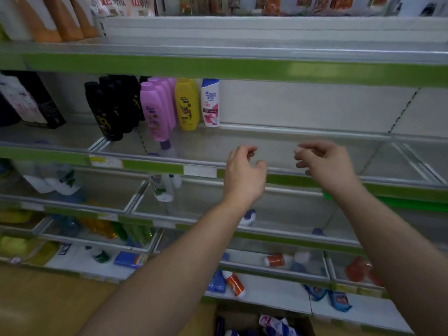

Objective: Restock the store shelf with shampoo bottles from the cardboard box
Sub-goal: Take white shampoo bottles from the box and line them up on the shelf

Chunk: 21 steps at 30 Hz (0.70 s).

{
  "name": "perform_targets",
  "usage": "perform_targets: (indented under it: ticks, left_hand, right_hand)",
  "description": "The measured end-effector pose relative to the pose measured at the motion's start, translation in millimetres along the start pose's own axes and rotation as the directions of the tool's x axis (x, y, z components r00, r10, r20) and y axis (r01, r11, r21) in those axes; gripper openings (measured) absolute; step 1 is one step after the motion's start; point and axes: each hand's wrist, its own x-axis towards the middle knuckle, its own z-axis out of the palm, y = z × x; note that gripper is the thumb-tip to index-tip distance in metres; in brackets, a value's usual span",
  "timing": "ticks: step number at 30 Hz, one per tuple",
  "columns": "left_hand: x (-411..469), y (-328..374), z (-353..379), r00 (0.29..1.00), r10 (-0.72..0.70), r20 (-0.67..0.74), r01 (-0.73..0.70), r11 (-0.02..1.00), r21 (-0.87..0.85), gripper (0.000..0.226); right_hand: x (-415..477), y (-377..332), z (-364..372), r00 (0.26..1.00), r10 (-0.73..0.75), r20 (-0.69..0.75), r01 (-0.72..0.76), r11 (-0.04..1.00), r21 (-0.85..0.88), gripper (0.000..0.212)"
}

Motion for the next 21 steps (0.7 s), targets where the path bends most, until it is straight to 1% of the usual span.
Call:
perform_targets:
  ticks: [2, 4, 8, 12, 14, 16, 18, 21]
  left_hand:
    - [-35, -2, 18, 1.000, 0.012, -0.010, -0.011, 1.000, 0.007, 0.033]
    - [-65, -8, 37, 1.000, -0.025, 0.013, 0.025, 1.000, 0.009, 0.032]
    - [-113, -35, 74, 0.983, -0.149, 0.103, 0.143, 0.988, 0.055, 0.029]
    - [-148, -79, 106, 0.937, -0.280, 0.206, 0.260, 0.958, 0.123, 0.027]
    - [-163, -107, 121, 0.905, -0.339, 0.257, 0.293, 0.935, 0.201, 0.027]
    - [-178, -140, 135, 0.874, -0.390, 0.290, 0.329, 0.914, 0.237, 0.026]
    - [-195, -183, 151, 0.831, -0.454, 0.321, 0.382, 0.886, 0.264, 0.025]
    - [-219, -251, 176, 0.781, -0.529, 0.332, 0.439, 0.843, 0.312, 0.020]
  right_hand:
    - [-25, 20, -26, 1.000, 0.012, 0.012, -0.012, 1.000, 0.014, 0.011]
    - [-46, 45, -47, 0.999, 0.036, 0.017, -0.036, 0.999, 0.012, 0.010]
    - [-85, 104, -70, 0.988, 0.149, 0.044, -0.148, 0.989, -0.026, 0.011]
    - [-120, 171, -77, 0.952, 0.296, 0.076, -0.292, 0.954, -0.067, 0.012]
    - [-135, 206, -77, 0.927, 0.366, 0.078, -0.358, 0.928, -0.100, 0.009]
    - [-149, 245, -74, 0.890, 0.444, 0.101, -0.431, 0.893, -0.127, 0.006]
    - [-162, 289, -68, 0.842, 0.529, 0.101, -0.515, 0.846, -0.140, 0.011]
    - [-182, 362, -55, 0.771, 0.630, 0.090, -0.598, 0.765, -0.240, 0.017]
